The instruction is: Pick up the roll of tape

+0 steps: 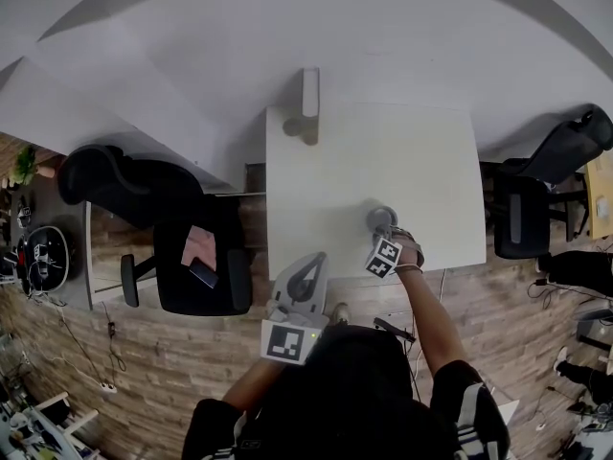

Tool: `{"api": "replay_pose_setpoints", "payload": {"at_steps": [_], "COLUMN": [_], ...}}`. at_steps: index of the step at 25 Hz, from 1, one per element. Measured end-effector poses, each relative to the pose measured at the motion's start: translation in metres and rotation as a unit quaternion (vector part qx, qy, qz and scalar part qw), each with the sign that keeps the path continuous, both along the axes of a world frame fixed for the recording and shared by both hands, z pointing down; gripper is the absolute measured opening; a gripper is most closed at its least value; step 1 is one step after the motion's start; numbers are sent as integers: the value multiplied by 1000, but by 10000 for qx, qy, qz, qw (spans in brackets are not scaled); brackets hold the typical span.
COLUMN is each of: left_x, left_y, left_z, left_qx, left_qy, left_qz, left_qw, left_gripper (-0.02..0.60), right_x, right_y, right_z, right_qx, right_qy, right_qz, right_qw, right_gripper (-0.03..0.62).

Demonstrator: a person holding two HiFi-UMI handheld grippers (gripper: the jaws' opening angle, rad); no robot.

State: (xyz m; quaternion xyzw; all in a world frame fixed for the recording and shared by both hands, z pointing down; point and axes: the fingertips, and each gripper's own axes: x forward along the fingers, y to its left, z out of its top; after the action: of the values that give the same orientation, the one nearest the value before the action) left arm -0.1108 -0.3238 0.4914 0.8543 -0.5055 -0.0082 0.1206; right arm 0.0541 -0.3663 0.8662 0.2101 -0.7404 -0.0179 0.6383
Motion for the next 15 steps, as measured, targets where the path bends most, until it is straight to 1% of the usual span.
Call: {"api": "replay_pose_setpoints", "payload": {"at_steps": [7, 15], "left_x": [9, 27], "left_y": [29, 90], "left_z": [-11, -27], "left_qx": [171, 427], "left_qy": [-46, -93], "left_qz": [-57, -209], "left_qw": [9998, 9988], "left_gripper": [18, 18], "right_x": [1, 10], "right_y": [24, 69], "right_z": [-15, -44], "right_qx": [207, 529], "right_qy": [-238, -596], "right_qz": [95, 170], "right_qw": [9995, 9967], "right_gripper": [68, 60]}}
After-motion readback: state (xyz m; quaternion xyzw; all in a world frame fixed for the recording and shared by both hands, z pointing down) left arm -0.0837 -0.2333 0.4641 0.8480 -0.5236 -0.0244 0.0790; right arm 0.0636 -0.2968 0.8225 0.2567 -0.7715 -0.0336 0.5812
